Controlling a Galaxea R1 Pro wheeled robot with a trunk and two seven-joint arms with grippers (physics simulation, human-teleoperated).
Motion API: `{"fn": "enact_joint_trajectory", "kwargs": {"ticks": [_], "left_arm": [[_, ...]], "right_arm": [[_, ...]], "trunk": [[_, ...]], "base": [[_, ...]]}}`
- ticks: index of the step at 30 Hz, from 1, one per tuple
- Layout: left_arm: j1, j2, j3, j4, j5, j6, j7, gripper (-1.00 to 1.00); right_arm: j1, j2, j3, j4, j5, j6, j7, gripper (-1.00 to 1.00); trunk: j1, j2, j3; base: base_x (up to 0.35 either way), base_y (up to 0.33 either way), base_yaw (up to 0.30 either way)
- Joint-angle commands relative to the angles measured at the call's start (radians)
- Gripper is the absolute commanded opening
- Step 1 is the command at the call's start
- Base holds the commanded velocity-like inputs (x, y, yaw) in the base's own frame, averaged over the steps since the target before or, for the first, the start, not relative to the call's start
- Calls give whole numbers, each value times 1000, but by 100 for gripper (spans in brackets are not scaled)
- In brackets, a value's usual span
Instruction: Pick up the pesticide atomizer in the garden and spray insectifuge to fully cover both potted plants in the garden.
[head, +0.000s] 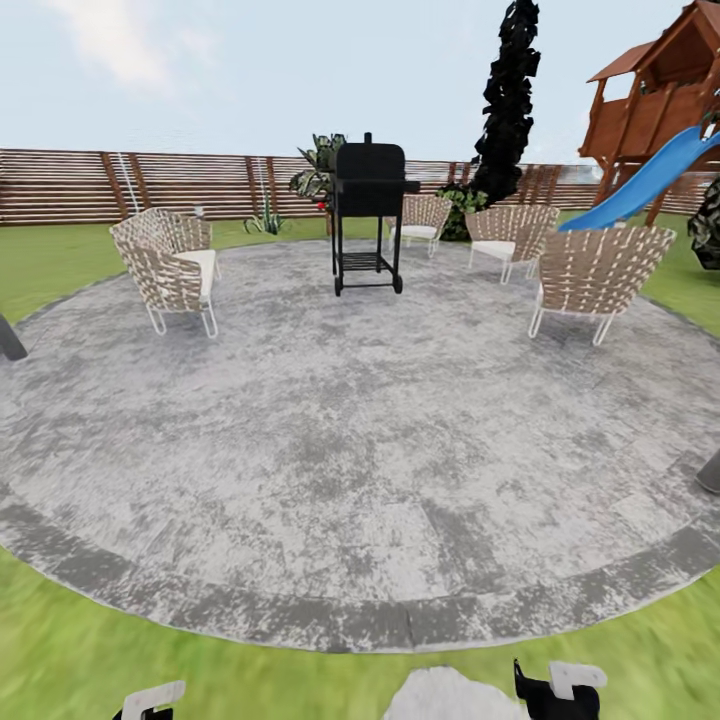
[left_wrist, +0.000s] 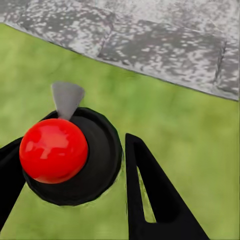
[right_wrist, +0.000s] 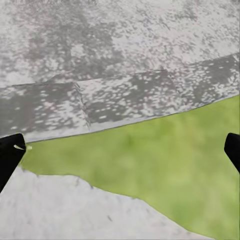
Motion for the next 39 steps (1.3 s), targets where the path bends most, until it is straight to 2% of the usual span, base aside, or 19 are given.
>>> {"fn": "enact_joint_trajectory", "kwargs": {"ticks": [1, 28, 39], "left_arm": [[-1, 0, 3, 2, -11, -3, 7, -100], [-1, 0, 3, 2, -10, -5, 7, -100], [-1, 0, 3, 2, -10, -5, 7, -100]], "right_arm": [[-1, 0, -5, 2, 11, -3, -6, 100], [-1, 0, -5, 3, 11, -3, -5, 100], [-1, 0, -5, 28, 11, -3, -5, 100]], "trunk": [[0, 0, -1], [0, 0, 0], [0, 0, 15]], "base": [[338, 0, 17], [338, 0, 1], [338, 0, 0]]}}
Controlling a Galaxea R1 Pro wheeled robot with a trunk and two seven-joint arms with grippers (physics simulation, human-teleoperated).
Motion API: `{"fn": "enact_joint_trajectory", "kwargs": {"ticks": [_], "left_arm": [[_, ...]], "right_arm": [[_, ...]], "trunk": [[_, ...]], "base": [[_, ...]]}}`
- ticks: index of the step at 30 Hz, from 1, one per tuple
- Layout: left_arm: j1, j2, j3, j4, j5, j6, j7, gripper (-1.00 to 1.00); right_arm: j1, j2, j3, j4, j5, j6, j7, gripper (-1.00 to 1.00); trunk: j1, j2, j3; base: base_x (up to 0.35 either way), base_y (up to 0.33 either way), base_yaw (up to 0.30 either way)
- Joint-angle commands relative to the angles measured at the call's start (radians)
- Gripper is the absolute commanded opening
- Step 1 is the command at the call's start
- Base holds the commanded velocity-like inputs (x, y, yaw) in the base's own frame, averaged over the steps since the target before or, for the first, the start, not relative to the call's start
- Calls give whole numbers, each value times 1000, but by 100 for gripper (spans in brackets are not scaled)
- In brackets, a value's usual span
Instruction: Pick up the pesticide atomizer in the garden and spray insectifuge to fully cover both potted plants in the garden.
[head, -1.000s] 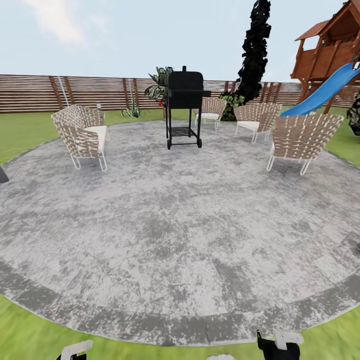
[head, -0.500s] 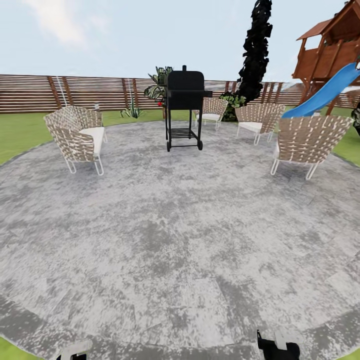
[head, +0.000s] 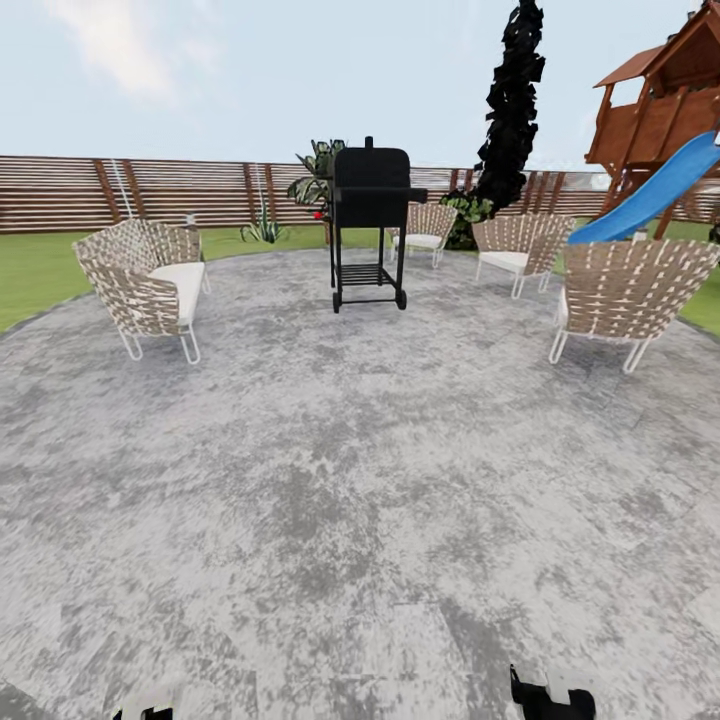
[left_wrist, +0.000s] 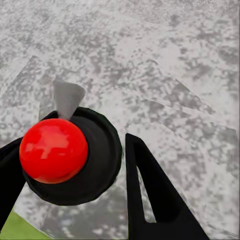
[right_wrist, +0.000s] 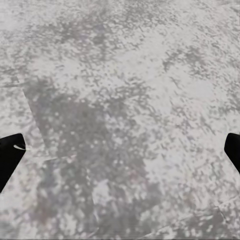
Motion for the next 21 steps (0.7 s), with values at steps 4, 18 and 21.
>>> {"fn": "enact_joint_trajectory", "kwargs": {"ticks": [4, 18, 21], "left_arm": [[-1, 0, 3, 2, -10, -4, 7, -100], [-1, 0, 3, 2, -11, -4, 7, -100], [-1, 0, 3, 2, -11, -4, 7, -100]], "right_arm": [[-1, 0, -6, 20, 11, -3, -6, 100], [-1, 0, -6, 22, 10, -3, -6, 100], [-1, 0, -6, 22, 10, -3, -6, 100]], "trunk": [[0, 0, 5], [0, 0, 8], [0, 0, 8]], "base": [[338, 0, 0], [338, 0, 0], [338, 0, 0]]}}
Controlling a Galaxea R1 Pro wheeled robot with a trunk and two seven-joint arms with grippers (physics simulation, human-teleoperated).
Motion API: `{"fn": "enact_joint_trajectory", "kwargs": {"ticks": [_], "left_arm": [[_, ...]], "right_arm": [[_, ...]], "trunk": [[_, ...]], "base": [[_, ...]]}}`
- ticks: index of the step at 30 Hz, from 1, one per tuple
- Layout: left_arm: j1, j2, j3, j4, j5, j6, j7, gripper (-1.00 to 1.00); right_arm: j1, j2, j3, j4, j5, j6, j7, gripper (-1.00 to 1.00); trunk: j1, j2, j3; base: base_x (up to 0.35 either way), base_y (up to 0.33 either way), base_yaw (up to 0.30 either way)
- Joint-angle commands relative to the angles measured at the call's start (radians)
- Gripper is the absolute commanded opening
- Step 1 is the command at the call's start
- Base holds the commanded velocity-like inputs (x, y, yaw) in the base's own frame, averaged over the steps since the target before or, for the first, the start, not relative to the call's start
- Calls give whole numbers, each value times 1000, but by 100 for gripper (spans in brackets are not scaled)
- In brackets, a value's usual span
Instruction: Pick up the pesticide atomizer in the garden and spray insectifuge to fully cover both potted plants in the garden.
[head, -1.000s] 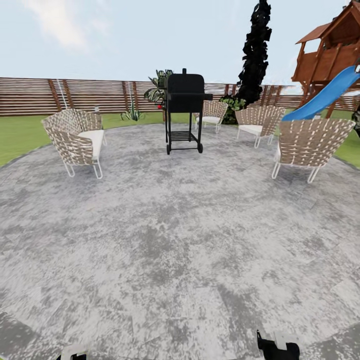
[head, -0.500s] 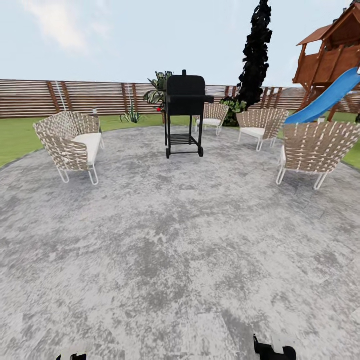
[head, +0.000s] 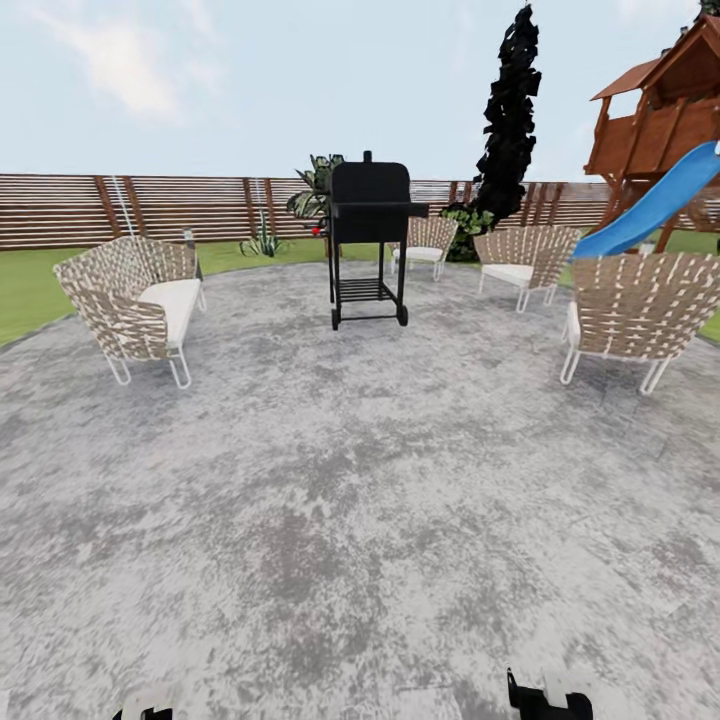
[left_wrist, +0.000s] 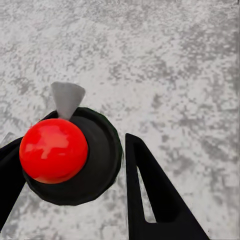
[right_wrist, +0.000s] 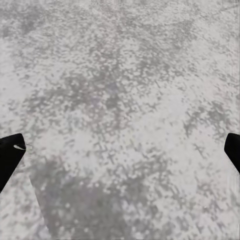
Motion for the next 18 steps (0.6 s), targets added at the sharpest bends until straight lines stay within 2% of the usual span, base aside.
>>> {"fn": "enact_joint_trajectory", "kwargs": {"ticks": [1, 18], "left_arm": [[-1, 0, 3, 2, -11, -4, 7, -100], [-1, 0, 3, 2, -10, -4, 7, -100]], "right_arm": [[-1, 0, -5, 2, 11, -3, -6, 100], [-1, 0, -5, 2, 11, -3, -7, 100]], "trunk": [[0, 0, -1], [0, 0, -1]], "base": [[338, 0, 0], [338, 0, 0]]}}
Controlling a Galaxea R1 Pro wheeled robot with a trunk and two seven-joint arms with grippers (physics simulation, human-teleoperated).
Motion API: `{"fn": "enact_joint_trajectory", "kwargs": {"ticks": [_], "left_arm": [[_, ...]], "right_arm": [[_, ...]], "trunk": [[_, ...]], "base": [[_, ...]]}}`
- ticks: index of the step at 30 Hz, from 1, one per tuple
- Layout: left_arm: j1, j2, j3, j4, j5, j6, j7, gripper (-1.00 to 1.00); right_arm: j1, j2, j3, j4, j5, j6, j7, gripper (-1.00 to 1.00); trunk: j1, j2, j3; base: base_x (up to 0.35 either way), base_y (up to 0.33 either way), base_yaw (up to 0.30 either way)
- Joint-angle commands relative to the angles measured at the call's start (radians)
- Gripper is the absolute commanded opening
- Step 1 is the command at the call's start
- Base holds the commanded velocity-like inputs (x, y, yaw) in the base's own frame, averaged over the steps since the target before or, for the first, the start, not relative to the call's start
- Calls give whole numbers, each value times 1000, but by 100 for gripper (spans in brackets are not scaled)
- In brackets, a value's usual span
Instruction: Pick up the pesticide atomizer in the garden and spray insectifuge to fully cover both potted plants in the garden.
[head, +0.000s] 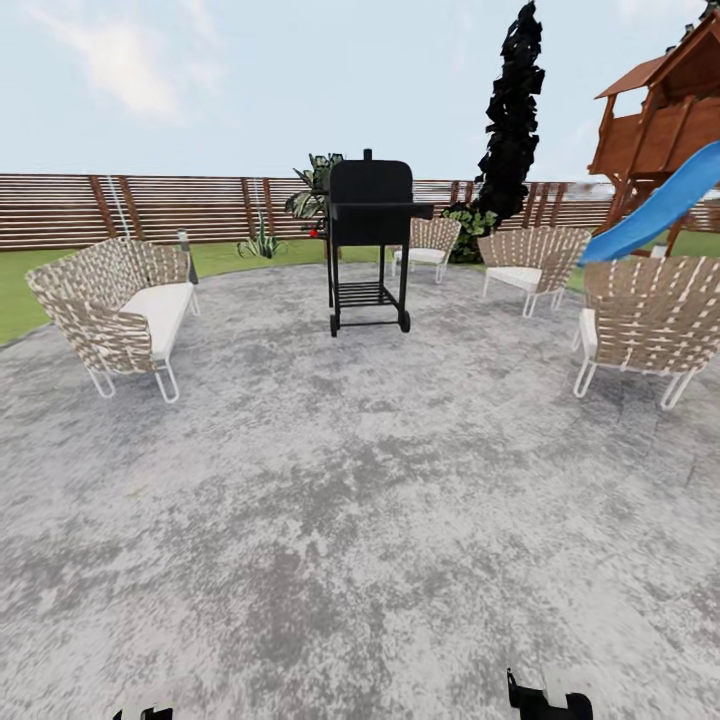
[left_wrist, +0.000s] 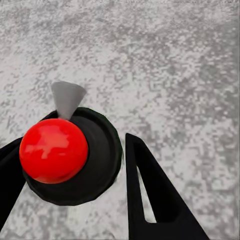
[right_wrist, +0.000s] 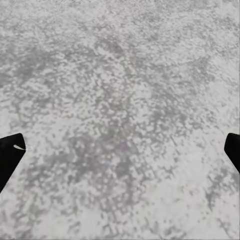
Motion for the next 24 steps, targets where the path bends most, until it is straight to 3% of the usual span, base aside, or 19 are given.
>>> {"fn": "enact_joint_trajectory", "kwargs": {"ticks": [1, 12, 19, 24], "left_arm": [[-1, 0, 3, 2, -11, -4, 7, -100], [-1, 0, 3, 2, -11, -4, 7, -100], [-1, 0, 4, 2, -10, -4, 7, -100], [-1, -1, 3, 1, -10, -4, 7, -100]], "right_arm": [[-1, 0, -5, 2, 10, -3, -6, 100], [-1, 0, -5, 2, 10, -3, -7, 100], [-1, 0, -5, 2, 11, -3, -7, 100], [-1, 0, -5, 2, 10, -3, -7, 100]], "trunk": [[0, 0, -1], [0, 0, -1], [0, 0, -1], [0, 0, -1]], "base": [[339, 0, 0], [338, 5, 205], [321, 157, 276], [104, 79, 276]]}}
